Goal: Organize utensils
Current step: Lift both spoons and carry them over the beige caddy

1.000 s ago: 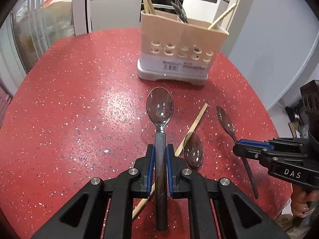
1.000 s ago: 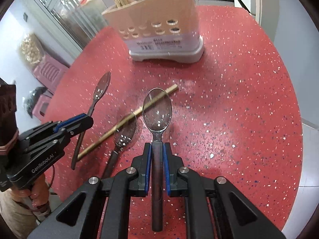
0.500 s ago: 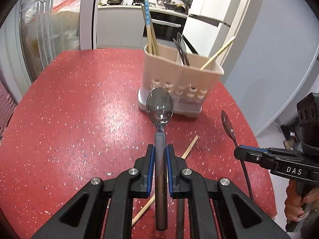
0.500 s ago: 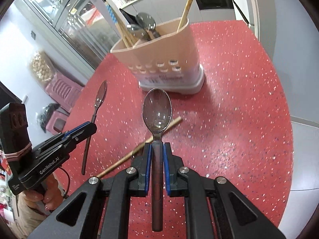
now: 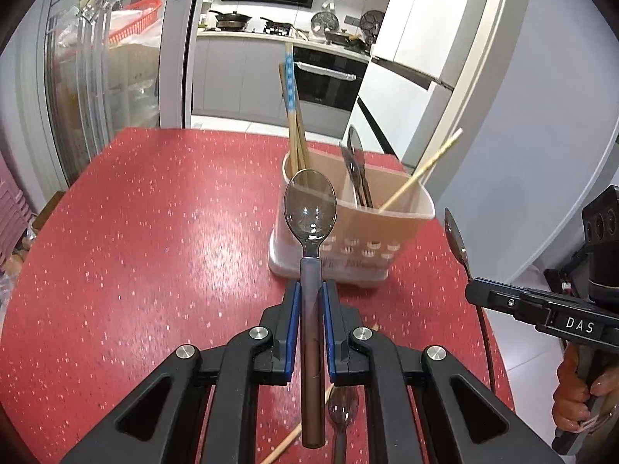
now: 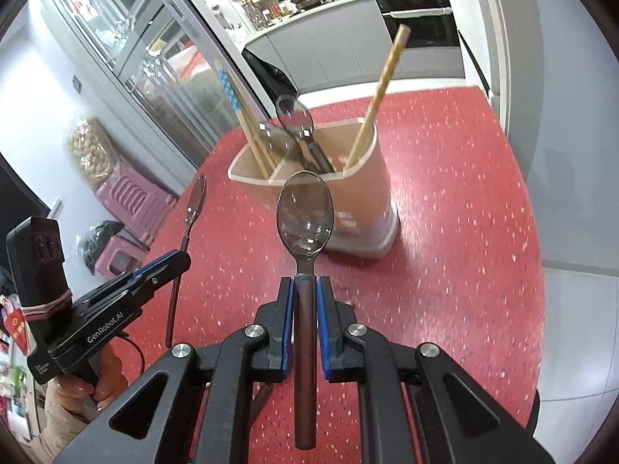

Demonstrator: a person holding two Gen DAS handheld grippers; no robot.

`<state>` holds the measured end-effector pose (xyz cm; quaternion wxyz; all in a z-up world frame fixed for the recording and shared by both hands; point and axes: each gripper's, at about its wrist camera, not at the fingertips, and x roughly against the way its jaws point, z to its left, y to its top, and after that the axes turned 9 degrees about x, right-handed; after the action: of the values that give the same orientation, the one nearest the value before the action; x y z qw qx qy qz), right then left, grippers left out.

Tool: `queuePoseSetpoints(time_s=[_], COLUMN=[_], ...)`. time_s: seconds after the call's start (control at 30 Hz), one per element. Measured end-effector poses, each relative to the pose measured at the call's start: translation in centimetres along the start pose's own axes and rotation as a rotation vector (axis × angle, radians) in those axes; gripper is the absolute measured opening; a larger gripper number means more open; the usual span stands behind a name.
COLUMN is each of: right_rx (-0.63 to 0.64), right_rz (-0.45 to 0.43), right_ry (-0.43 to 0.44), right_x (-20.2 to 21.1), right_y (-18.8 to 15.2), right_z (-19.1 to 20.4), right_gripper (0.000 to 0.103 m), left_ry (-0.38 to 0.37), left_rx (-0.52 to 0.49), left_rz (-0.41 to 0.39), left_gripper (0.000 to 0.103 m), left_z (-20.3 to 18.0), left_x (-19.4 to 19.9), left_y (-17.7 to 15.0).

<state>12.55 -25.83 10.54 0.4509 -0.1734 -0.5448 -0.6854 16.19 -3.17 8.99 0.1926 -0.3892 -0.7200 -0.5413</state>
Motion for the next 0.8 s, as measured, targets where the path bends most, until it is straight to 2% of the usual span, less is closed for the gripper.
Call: queuePoseSetpoints(time_s=[0.57,0.8], right_rx=[0.042,0.039], right_rz=[-0.122,-0.230], right_ry=[0.006,-0.007], right_x=[-0.4,-0.8], right_y=[7.3,10.5], right_z=[-0.2,-0.8], right_gripper=[0.013,0.013], left_ry=[-0.003,-0.024], left_rx=[0.002,0.037], left_rz=[-0.137,-0.238], left_gripper=[0.037,0.037], left_z=[-1.0,-1.7], left_x=[-1.2,-2.6], left_y=[7.4,10.7])
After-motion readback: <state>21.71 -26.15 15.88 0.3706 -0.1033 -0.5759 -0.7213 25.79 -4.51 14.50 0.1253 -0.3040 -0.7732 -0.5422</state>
